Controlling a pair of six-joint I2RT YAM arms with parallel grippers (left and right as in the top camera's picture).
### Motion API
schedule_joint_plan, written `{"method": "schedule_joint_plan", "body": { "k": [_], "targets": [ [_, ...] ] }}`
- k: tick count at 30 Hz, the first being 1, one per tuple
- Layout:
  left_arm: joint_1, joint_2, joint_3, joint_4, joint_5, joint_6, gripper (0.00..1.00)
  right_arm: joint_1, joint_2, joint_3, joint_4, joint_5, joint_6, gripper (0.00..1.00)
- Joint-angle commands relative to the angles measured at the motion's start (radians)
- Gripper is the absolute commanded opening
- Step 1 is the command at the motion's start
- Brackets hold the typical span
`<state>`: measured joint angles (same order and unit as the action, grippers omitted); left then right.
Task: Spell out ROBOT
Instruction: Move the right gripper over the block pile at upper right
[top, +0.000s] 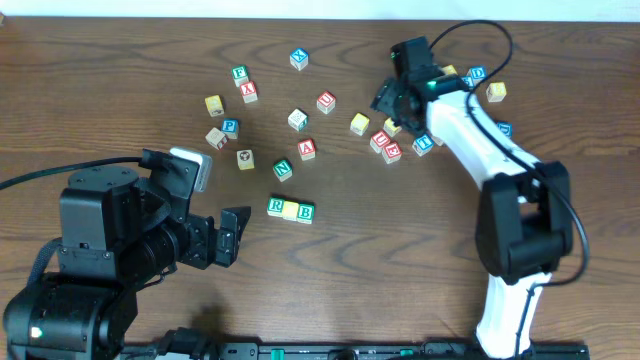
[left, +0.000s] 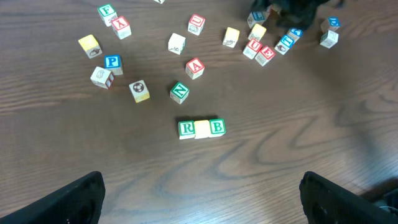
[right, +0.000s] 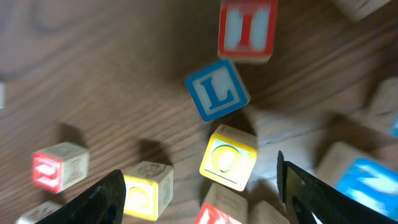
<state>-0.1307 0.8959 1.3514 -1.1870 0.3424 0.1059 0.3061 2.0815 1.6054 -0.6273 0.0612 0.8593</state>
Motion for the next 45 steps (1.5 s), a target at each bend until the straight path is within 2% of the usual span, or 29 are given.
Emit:
{"method": "schedule_joint_plan", "body": {
  "k": [1,9,15,32,45],
  "targets": [
    [0.006,-0.002,0.003,-0.002,0.012,0.006,0.98,0.030,0.032,0.010,0.010,0.044,0.091,0.73],
    [0.006,-0.002,0.003,-0.002,0.012,0.006,0.98,0.045,0.037,0.010,-0.001,0.103,0.092,0.71],
    [0.006,-0.002,0.003,-0.002,0.012,0.006,0.98,0.046,0.038,0.010,-0.064,0.196,0.151,0.71],
    [0.006,-0.002,0.003,-0.002,0.012,0.006,0.98,0.065,0.049,0.010,-0.062,0.237,0.240,0.73],
    [0.006,-0.002,0.003,-0.002,0.012,0.006,0.98,0.071,0.089,0.010,-0.026,0.243,0.240,0.67]
  ]
}}
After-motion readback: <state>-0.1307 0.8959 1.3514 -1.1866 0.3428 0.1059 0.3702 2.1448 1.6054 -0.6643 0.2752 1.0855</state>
